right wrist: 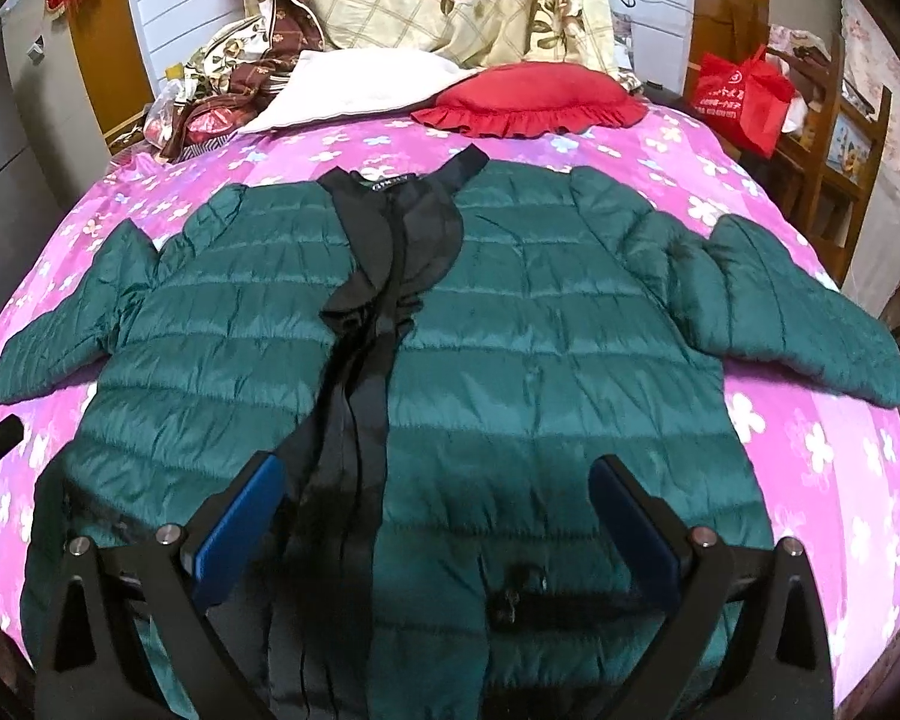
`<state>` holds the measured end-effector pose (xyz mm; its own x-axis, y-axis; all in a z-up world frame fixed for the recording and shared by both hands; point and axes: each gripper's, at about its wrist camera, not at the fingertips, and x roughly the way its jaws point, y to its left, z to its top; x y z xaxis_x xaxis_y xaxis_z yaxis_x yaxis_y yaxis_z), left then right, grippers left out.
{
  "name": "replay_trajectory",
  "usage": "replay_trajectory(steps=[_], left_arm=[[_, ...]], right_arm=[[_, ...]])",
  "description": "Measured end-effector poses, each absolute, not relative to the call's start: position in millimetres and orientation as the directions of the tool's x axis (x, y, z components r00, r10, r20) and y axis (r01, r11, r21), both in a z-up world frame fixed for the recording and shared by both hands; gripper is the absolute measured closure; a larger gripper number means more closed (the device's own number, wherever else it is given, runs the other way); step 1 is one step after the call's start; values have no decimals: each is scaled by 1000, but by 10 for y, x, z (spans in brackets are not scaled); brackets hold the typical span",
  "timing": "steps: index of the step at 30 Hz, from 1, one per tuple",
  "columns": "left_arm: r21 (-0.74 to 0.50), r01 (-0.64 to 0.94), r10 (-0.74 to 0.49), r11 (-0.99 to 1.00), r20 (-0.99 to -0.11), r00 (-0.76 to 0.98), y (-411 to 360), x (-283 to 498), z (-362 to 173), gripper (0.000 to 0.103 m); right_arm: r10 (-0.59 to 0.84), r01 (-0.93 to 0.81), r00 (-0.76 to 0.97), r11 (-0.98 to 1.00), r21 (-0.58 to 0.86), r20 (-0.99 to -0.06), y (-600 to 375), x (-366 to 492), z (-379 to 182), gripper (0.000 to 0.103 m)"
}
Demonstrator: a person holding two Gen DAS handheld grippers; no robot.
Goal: Fold large clothes
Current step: 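Move the left tool to the jacket sleeve nearest it and grasp its cuff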
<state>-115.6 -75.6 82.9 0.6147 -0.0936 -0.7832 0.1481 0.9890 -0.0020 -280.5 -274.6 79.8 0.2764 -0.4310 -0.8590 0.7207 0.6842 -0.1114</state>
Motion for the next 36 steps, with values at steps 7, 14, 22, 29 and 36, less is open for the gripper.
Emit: replay_trajectory(steps=[7,14,22,29,36], left_arm=[[35,32,7,999,-786,619,-325,-688,737,51],[-43,-142,51,989,-799,600,409,-85,635,51],[-90,-345,139,934,-799,586,1129,439,465,51],[-123,-427,152,896,-818,554,1413,763,278,51],[-77,-402,166,912,-827,536,1336,946,116,54]], right_arm=[[-419,716,264,688,-115,-869,-2870,-2643,683,0],[-405,705,243,697,-126,-881,-2900,-2587,578,0],[-390,691,241,712,-126,-889,-2858,-2555,565,0],[-387,681,245,721,-126,-889,-2811,-2531,584,0],[-376,674,238,728,-126,-895,-2800,-2491,534,0]])
